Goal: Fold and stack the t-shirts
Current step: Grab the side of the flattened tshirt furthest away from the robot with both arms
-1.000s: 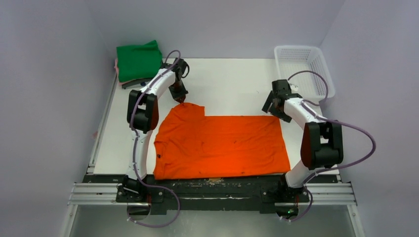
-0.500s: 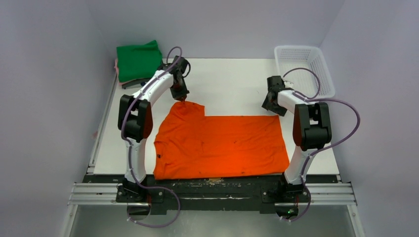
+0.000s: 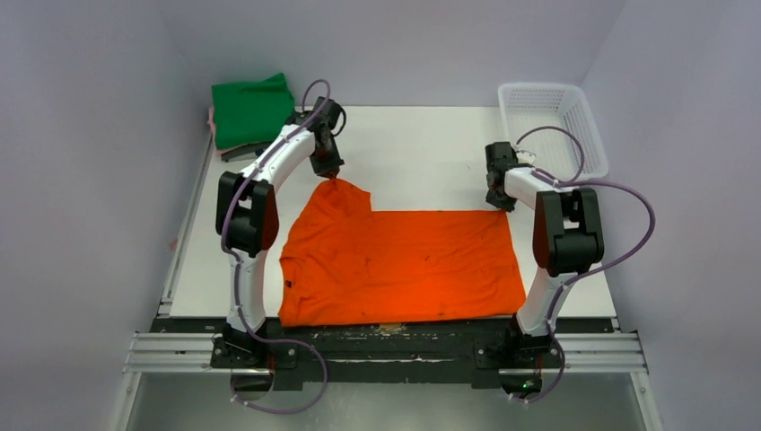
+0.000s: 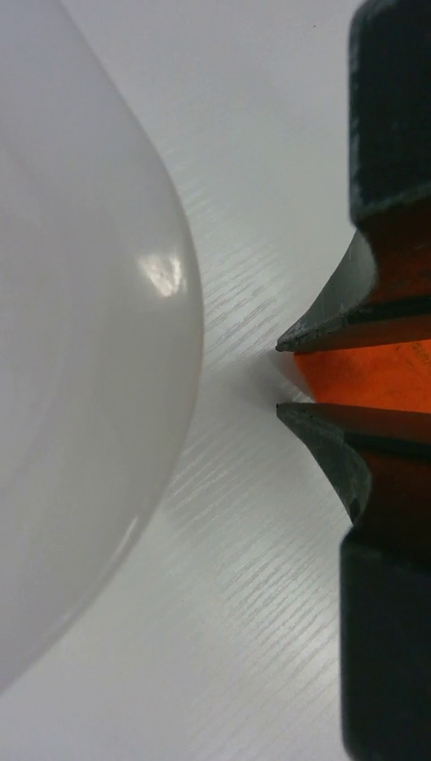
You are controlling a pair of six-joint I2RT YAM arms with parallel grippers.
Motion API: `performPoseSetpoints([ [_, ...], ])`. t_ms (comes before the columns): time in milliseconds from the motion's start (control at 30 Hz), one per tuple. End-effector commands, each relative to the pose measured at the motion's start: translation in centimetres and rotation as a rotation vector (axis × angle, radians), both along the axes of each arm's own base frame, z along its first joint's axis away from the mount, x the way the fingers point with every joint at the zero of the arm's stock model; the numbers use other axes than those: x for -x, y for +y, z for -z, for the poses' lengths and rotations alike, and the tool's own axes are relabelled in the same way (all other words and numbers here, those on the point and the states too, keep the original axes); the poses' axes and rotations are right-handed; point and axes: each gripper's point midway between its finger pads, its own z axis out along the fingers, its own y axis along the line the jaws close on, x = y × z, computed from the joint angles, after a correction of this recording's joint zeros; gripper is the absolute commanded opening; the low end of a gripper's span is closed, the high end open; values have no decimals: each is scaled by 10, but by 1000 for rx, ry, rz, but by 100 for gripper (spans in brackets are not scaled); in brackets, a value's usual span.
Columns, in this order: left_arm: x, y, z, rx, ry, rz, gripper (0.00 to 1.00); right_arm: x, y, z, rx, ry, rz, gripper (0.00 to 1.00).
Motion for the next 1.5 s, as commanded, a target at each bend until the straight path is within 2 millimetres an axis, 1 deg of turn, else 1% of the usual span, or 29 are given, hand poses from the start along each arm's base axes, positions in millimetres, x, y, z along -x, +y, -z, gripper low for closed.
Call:
performPoseSetpoints([
  [0, -12, 7, -15, -16, -48, 0, 0, 15, -14, -6, 68, 25, 45, 24],
  [200, -12, 11, -16, -16, -49, -5, 0, 19, -15, -9, 68, 26, 54, 12],
  [300, -15, 11, -19, -9, -56, -4, 0, 17, -13, -9, 60, 25, 53, 2],
  [333, -15, 11, -19, -10, -56, -3, 0, 17, -13, -9, 55, 25, 53, 0],
  [433, -15, 10, -20, -3, -58, 0, 0, 13, -8, -11, 29, 5, 47, 0],
  [567, -23, 6, -22, 18, -80, 16, 0, -5, -1, -22, -6, -61, 15, 0],
  [633, -31, 9, -20, 24, -78, 12, 0, -17, -1, -29, -1, -87, 2, 0],
  [700, -44, 10, -23, 33, -90, 5, 0, -27, 2, -32, -6, -95, -19, 0],
  [867, -71, -2, -26, 81, -129, 46, 0, -49, 7, -31, -18, -105, -51, 0],
  [933, -78, -3, -31, 86, -142, 53, 0, -54, 8, -34, -17, -111, -60, 0],
  [1000, -80, -2, -35, 85, -150, 57, 0, -59, 8, -41, -12, -130, -72, 0],
  [1067, -77, -1, -38, 88, -155, 62, 0, -59, 8, -47, -8, -141, -84, 0],
  [1133, -70, -2, -41, 101, -156, 79, 0, -56, 9, -49, -11, -137, -95, 0],
  [1200, -58, -9, -45, 144, -160, 111, 0, -51, 10, -49, -22, -134, -100, 0],
  [1267, -45, -14, -48, 174, -162, 138, 0, -43, 10, -52, -21, -137, -100, 0],
  [1367, -22, -17, -54, 171, -169, 170, 0, -29, 16, -52, -57, -137, -118, 0],
  [1467, 4, -23, -57, 163, -169, 203, 0, -17, 19, -57, -70, -145, -128, 0],
])
